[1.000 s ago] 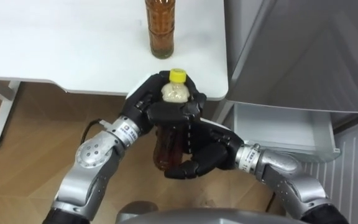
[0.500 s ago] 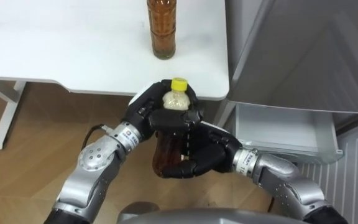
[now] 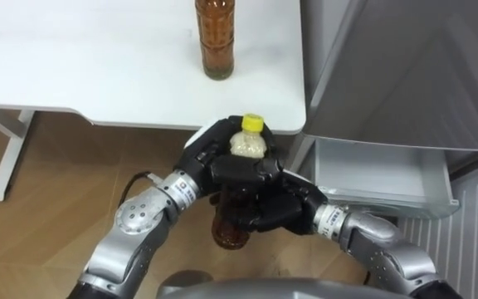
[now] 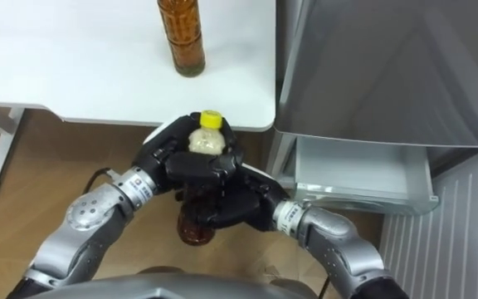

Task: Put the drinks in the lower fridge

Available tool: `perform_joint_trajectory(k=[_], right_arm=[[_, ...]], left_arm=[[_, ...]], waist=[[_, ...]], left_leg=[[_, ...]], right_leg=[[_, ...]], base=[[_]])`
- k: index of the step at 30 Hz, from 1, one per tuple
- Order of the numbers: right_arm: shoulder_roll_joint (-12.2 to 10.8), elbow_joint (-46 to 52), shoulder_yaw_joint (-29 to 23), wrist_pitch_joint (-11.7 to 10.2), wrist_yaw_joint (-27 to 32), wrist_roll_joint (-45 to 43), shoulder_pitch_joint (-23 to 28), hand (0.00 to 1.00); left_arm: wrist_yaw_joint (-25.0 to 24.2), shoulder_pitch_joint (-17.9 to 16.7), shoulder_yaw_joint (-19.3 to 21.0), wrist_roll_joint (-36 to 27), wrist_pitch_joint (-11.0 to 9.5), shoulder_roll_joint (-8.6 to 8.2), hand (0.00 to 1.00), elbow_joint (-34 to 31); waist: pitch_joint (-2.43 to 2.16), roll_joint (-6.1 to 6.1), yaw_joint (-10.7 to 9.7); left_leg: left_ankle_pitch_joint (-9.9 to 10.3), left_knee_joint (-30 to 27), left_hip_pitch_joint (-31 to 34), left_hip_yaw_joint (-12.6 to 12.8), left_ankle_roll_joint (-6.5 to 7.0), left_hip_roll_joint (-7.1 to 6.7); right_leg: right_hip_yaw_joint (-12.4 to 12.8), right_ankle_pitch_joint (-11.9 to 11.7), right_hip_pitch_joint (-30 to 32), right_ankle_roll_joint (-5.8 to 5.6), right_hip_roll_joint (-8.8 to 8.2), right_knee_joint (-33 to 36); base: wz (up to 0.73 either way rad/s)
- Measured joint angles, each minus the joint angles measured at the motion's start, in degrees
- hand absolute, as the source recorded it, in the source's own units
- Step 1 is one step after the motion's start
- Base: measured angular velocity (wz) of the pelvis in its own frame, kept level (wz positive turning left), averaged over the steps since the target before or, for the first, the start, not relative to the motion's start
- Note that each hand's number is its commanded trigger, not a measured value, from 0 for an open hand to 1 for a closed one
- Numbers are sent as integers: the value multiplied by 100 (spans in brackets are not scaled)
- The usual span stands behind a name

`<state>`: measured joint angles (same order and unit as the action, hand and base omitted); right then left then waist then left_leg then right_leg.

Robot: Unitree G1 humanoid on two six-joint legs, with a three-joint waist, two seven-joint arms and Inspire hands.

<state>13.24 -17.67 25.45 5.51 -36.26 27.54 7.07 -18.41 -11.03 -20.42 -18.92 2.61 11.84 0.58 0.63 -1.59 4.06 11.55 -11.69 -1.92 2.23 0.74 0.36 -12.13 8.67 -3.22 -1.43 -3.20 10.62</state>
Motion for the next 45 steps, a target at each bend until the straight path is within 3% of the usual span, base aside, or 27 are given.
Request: perform_joint_trajectory(k=[11,12,13,14,24,29,31,35,40,45], right_arm=[[-128,3,-77,31,48,-70,-3,100],[-129,3,-78,31,48,-70,-3,100],[-141,3,-92,32,49,-82,-5,100],[-152,2,-98,34,54,-96,-5,100],[-205,0,-172,24,25,-104,-1,100],[-208,0,-253,-10,-169,-84,0,100],[-236,-144,-256,-160,-276,-83,-26,100],[-217,-299,-203,-188,-339,-96,-20,100],[-215,-392,-187,-181,-353,-194,66,100],[-218,-392,-197,-173,-354,-453,82,100]], left_arm=[[53,6,4,-176,60,-180,100,-13],[53,11,4,-176,63,-182,71,-13],[52,18,12,-179,66,-187,11,-13],[52,17,11,-179,66,-189,0,-14],[53,17,148,-291,122,-178,0,-108],[52,15,244,-282,126,-3,0,-385],[72,16,325,-284,123,0,0,-639],[158,17,474,-290,3,18,0,-1152],[196,18,508,-295,-341,-15,0,-1679],[203,62,544,-287,-346,-87,0,-2189]], waist=[[35,-42,-76],[34,-42,-73],[25,-41,-66],[26,-40,-66],[34,-21,-193],[35,-17,-242],[36,-17,-239],[39,-1,-218],[42,24,-203],[34,29,-203]], left_leg=[[4,27,-31,37,-3,14],[4,24,-15,44,-3,15],[4,0,11,46,-3,15],[3,-11,15,46,-3,16],[3,-2,-27,49,-2,14],[3,3,-39,58,-2,13],[3,5,-65,55,-2,16],[4,4,-71,45,-3,15],[4,25,-70,45,-3,14],[4,-8,-71,44,-3,15]], right_leg=[[93,0,-25,0,22,-7],[95,0,-5,1,22,-6],[94,-2,14,4,21,-1],[93,-4,18,7,21,0],[78,-5,-9,8,16,0],[92,-5,-18,8,17,0],[88,-5,-50,8,20,-6],[79,-4,-68,7,21,-7],[77,-4,-65,7,19,-1],[65,-5,-64,7,19,0]], base=[[0],[-3],[0],[0],[0],[0],[0],[0],[0],[0]])
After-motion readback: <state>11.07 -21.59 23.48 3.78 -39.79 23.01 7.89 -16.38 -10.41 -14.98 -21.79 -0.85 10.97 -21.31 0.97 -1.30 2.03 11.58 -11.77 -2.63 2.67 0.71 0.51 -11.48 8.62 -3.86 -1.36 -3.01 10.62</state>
